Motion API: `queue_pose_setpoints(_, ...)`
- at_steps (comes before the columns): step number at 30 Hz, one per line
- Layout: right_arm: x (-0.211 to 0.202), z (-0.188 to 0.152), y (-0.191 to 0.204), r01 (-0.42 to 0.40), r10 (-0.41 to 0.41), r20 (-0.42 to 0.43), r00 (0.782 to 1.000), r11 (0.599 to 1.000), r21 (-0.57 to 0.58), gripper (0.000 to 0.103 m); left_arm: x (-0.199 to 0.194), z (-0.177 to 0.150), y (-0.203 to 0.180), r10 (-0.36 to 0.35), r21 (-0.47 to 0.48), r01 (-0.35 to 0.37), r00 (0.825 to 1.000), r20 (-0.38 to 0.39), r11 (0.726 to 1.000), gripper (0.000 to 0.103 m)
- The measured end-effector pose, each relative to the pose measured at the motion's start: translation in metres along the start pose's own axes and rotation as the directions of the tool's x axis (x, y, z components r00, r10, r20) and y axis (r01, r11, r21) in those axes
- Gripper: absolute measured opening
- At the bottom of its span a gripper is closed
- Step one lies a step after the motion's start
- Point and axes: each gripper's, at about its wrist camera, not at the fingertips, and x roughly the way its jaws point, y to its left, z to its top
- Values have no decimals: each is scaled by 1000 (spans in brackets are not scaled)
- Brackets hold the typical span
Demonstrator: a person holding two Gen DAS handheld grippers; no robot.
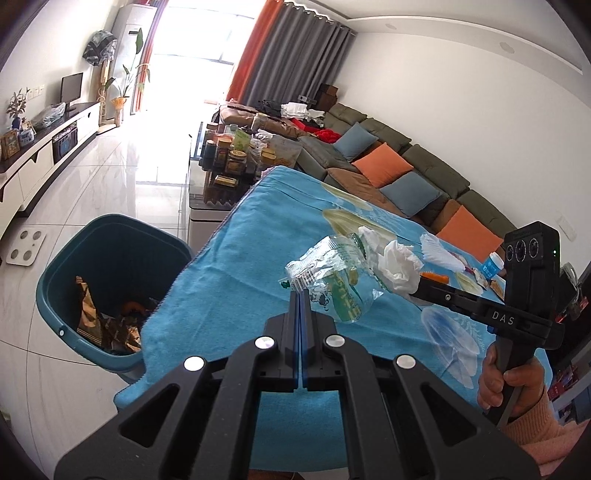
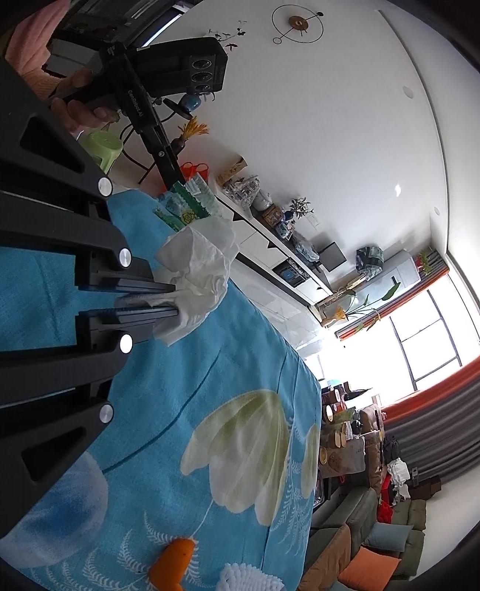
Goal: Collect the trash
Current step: 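Lift the wrapper and tissue and carry both toward the teal bin, then open both tools over the teal bin to drop wrapper and tissue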
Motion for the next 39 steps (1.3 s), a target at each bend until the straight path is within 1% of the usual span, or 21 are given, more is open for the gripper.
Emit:
queue_pose_setpoints(14, 35, 11, 16, -42, 40, -52, 998, 999, -30, 6, -11, 1, 31, 64, -61, -63, 998, 16, 996, 1)
queue_pose_setpoints(26, 65, 22, 35, -73, 68, -100, 993, 996, -54, 6, -18, 1, 46, 105, -94, -102, 994, 28, 990, 1)
queue_pose_setpoints(31, 78, 27, 44, -83, 74, -122, 990, 994, -72, 6, -22, 1, 61, 139, -129, -134, 990, 33, 983, 1)
queue_pose_setpoints(39, 110, 37, 61, -94, 76, -163, 984, 990, -102, 6, -26, 3, 89, 210, -175, -201, 977, 35, 964, 1)
